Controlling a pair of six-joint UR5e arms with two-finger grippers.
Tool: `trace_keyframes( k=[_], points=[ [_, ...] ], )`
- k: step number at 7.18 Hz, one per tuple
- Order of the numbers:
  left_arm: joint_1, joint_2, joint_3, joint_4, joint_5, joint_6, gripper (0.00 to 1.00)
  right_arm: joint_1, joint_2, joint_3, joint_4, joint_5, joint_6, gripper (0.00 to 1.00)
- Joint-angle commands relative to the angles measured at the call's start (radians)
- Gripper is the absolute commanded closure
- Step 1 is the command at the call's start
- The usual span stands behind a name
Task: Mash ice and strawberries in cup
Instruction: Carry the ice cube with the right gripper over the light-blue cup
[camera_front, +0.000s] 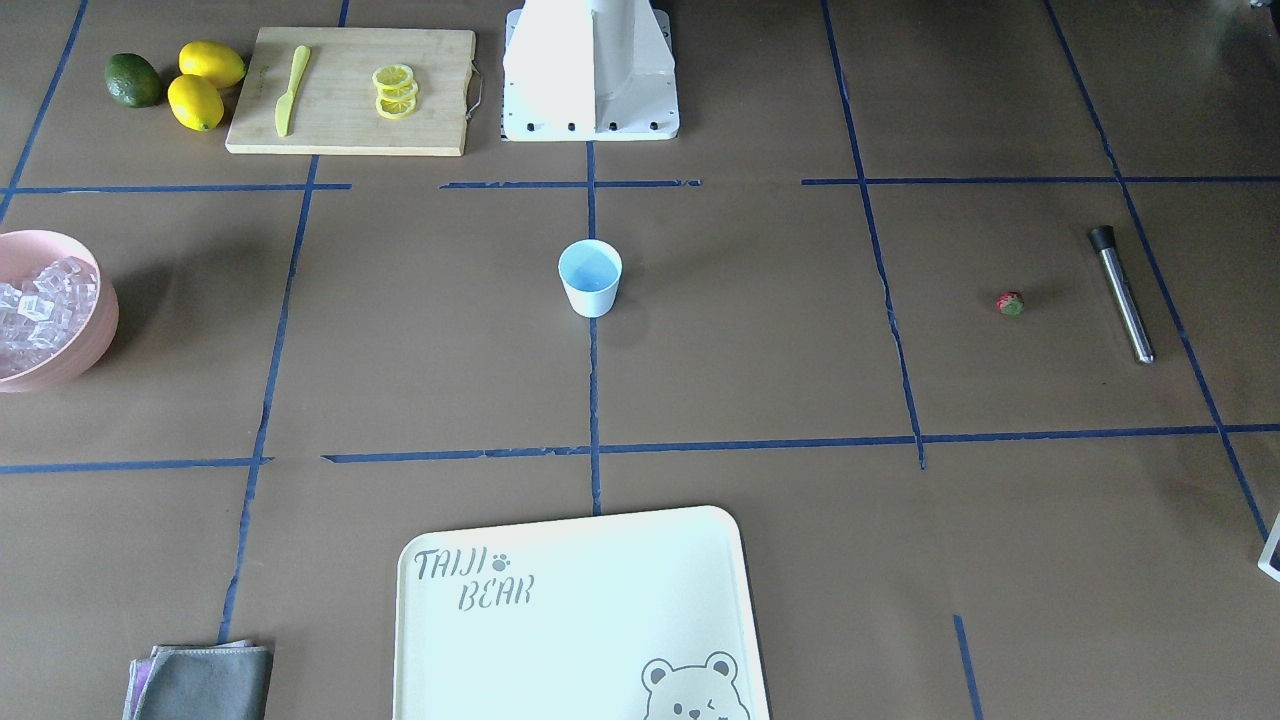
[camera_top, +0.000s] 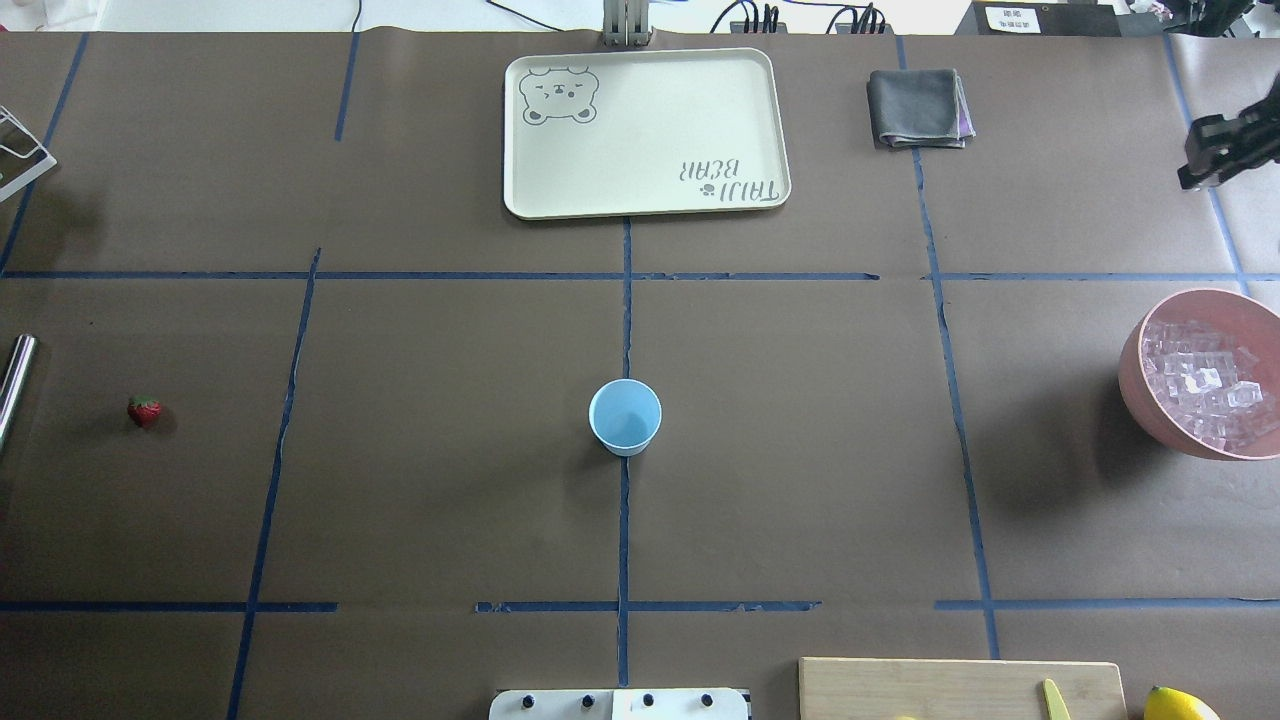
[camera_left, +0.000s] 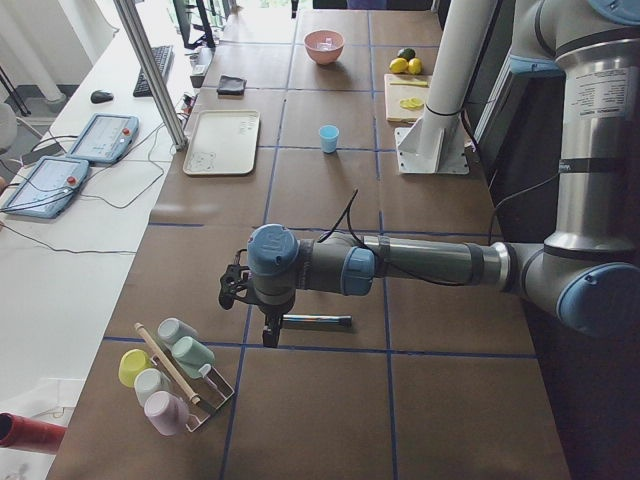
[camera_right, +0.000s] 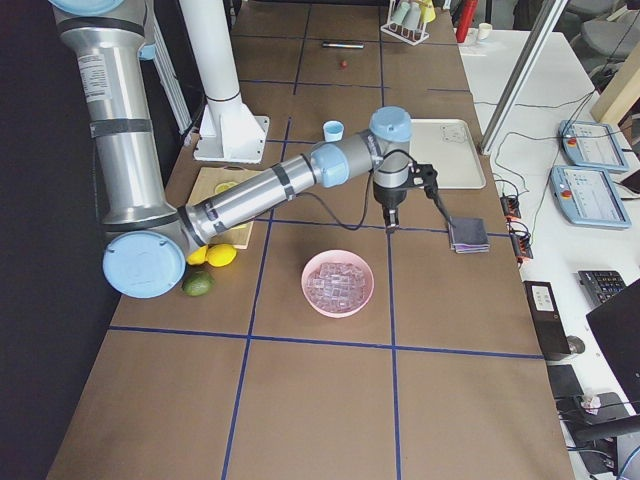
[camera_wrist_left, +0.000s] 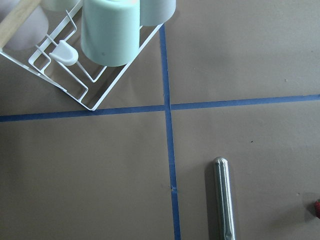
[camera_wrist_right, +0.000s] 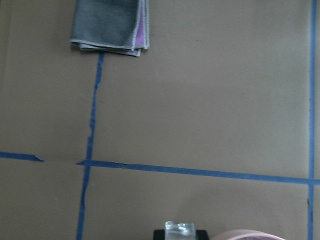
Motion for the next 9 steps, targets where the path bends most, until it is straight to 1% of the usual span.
trace_keyframes(
  k=[1,2,3,4,5,6,7,8,9],
  points=[
    [0.0,0.005,-0.001,0.0,-0.001,0.0,0.0,-0.189,0.225,0.0,-0.169,-0.1,0.211,1.0],
    [0.0,0.005,-0.001,0.0,-0.001,0.0,0.0,-0.272,0.262,-0.008,-0.168,-0.129,0.322,1.0],
    [0.0,0.008,-0.001,0.0,-0.001,0.002,0.0,-0.33,0.29,-0.005,-0.168,-0.152,0.375,1.0],
    [0.0,0.011,-0.001,0.0,-0.001,0.002,0.0,-0.414,0.338,-0.009,-0.168,-0.186,0.468,1.0],
    [0.0,0.014,-0.003,0.0,-0.002,0.002,0.0,-0.479,0.385,-0.017,-0.16,-0.188,0.552,1.0],
    [0.0,0.014,-0.001,-0.002,-0.002,0.003,0.0,-0.559,0.408,-0.018,-0.158,-0.192,0.614,1.0],
    [0.0,0.014,0.003,-0.002,-0.002,0.006,0.0,-0.606,0.456,-0.055,-0.149,-0.2,0.687,1.0],
    [0.0,0.014,0.002,-0.002,-0.002,0.005,0.0,-0.663,0.476,-0.083,-0.099,-0.215,0.721,1.0],
    [-0.001,0.014,0.002,-0.002,-0.002,0.005,0.0,-0.703,0.493,-0.141,-0.045,-0.267,0.749,1.0]
  ],
)
